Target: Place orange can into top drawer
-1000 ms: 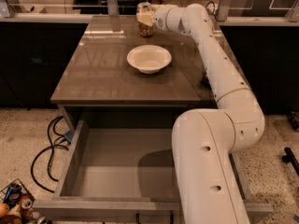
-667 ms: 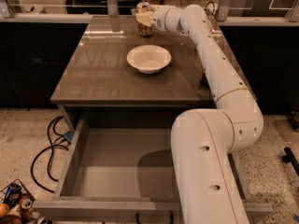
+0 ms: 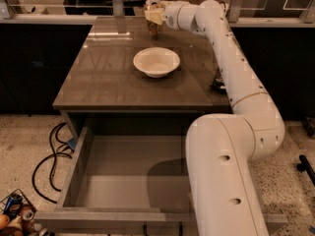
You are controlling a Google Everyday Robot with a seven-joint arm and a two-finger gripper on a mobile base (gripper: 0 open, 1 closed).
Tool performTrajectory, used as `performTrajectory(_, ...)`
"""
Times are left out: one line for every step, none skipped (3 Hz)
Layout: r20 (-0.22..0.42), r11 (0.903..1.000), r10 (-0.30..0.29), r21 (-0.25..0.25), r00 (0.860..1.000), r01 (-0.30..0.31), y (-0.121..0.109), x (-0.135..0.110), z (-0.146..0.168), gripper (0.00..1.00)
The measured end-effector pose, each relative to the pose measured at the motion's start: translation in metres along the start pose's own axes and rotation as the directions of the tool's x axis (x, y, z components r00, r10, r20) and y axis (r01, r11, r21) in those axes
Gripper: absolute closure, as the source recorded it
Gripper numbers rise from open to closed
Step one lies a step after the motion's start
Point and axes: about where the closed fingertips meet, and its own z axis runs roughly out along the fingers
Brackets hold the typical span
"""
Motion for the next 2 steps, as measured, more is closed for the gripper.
performTrajectory(0.034, 0.9997, -0.020, 0.015, 0.999, 0.019, -0.011, -0.034, -0.044, 1.00)
performTrajectory(0.054, 0.9993, -0.029, 0.024, 0.998, 0.027, -0.008, -0.051, -0.079, 1.00)
